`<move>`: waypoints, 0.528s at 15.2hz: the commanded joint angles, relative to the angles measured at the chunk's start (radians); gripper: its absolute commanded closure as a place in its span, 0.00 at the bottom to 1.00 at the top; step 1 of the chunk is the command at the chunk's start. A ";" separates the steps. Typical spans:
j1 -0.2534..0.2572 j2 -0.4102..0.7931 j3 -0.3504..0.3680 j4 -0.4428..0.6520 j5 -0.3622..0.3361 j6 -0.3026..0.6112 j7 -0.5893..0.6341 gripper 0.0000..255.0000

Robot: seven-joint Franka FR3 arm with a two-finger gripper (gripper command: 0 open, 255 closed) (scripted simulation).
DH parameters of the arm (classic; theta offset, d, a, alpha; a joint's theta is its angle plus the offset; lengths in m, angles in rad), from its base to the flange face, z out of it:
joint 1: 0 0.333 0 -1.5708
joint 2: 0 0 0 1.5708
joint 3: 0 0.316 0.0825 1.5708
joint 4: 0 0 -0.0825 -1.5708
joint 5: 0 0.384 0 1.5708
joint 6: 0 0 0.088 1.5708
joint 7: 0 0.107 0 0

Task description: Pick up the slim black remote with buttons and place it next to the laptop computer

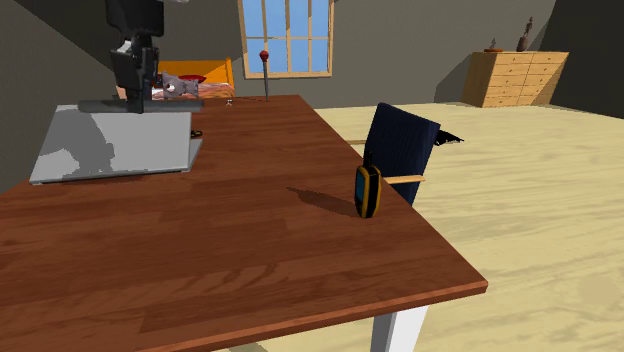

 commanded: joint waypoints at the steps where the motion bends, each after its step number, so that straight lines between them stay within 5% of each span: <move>1: 0.023 -0.016 0.030 -0.018 0.012 0.014 0.049 1.00; 8: 0.095 -0.066 0.129 -0.071 0.055 0.055 0.201 1.00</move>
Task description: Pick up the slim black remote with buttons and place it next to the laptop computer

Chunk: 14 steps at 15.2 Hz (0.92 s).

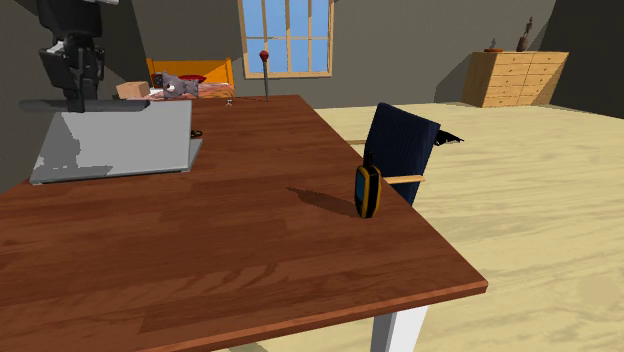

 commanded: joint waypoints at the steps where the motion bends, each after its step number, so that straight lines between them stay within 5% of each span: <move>1: 0.020 -0.004 0.029 -0.002 0.011 0.010 0.046 1.00; 11: 0.124 0.030 0.197 0.033 0.042 0.078 0.301 1.00; 14: 0.125 0.032 0.200 -0.005 0.045 0.117 0.293 1.00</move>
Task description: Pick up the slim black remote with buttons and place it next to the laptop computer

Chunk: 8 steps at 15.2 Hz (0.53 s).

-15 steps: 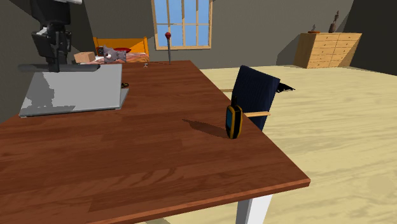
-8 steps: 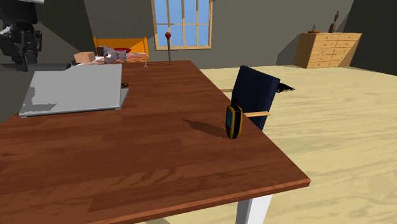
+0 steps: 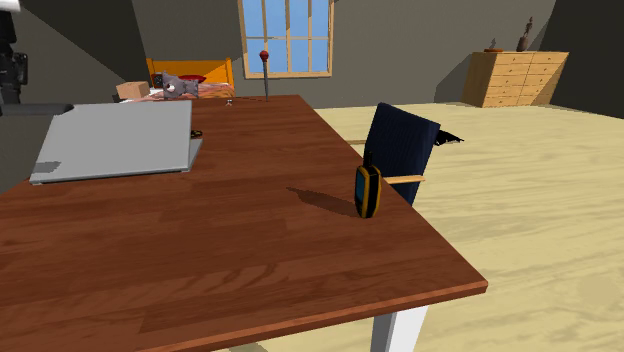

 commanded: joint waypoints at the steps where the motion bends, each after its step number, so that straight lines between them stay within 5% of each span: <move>1: 0.003 0.003 0.005 -0.024 0.002 0.028 0.000 1.00; 8: 0.007 0.018 0.014 -0.103 0.008 0.120 -0.017 1.00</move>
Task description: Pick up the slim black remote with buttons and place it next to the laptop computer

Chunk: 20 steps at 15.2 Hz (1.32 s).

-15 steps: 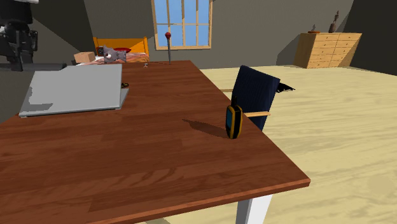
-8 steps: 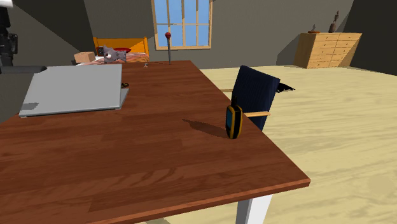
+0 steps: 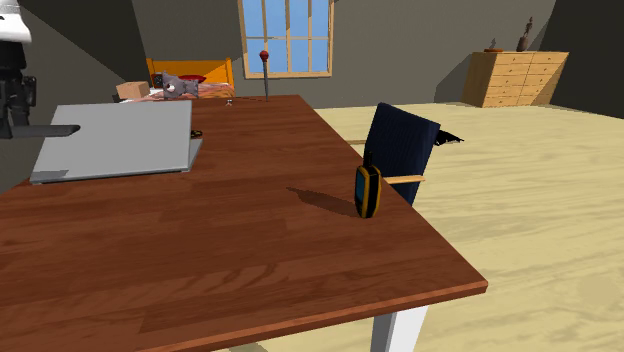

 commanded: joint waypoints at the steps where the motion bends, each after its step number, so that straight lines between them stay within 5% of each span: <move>1: 0.001 0.006 0.003 -0.022 0.001 0.028 -0.005 1.00; 20: 0.010 0.111 0.029 -0.182 -0.001 0.287 -0.037 1.00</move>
